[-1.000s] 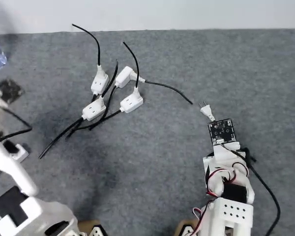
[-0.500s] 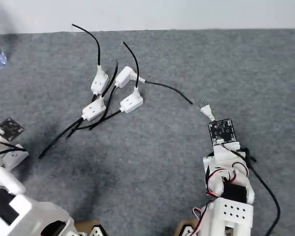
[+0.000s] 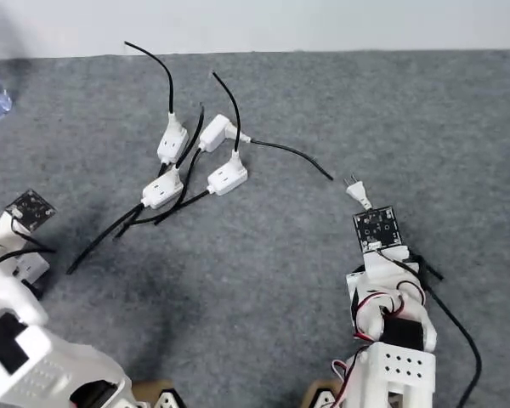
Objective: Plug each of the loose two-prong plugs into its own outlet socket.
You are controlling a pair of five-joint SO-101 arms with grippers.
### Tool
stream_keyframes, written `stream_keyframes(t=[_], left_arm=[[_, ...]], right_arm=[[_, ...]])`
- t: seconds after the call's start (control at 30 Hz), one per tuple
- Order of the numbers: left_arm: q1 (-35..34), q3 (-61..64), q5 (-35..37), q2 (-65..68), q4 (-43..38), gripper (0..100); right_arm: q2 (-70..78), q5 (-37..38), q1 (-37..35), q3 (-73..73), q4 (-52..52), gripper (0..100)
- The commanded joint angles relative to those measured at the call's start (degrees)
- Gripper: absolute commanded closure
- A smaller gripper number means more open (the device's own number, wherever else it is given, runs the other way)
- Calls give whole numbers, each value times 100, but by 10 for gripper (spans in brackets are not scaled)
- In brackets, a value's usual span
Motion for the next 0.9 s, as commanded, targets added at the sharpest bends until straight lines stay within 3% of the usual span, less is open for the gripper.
stream_keyframes(t=[0.0,0.27,0.57,0.73,0.87], left_arm=[[167,-365,97,484,-185,679],[466,-453,97,360,431,976],[659,-620,53,246,1512,964],[695,-1024,-387,-633,3314,984],[1099,-980,-888,-1688,4695,985]], right_arm=[[-31,53,-48,-44,-119,697],[-40,53,-57,35,-277,697],[-40,53,-57,53,-312,697],[-40,53,-57,53,-312,697],[-40,53,-57,53,-312,697]])
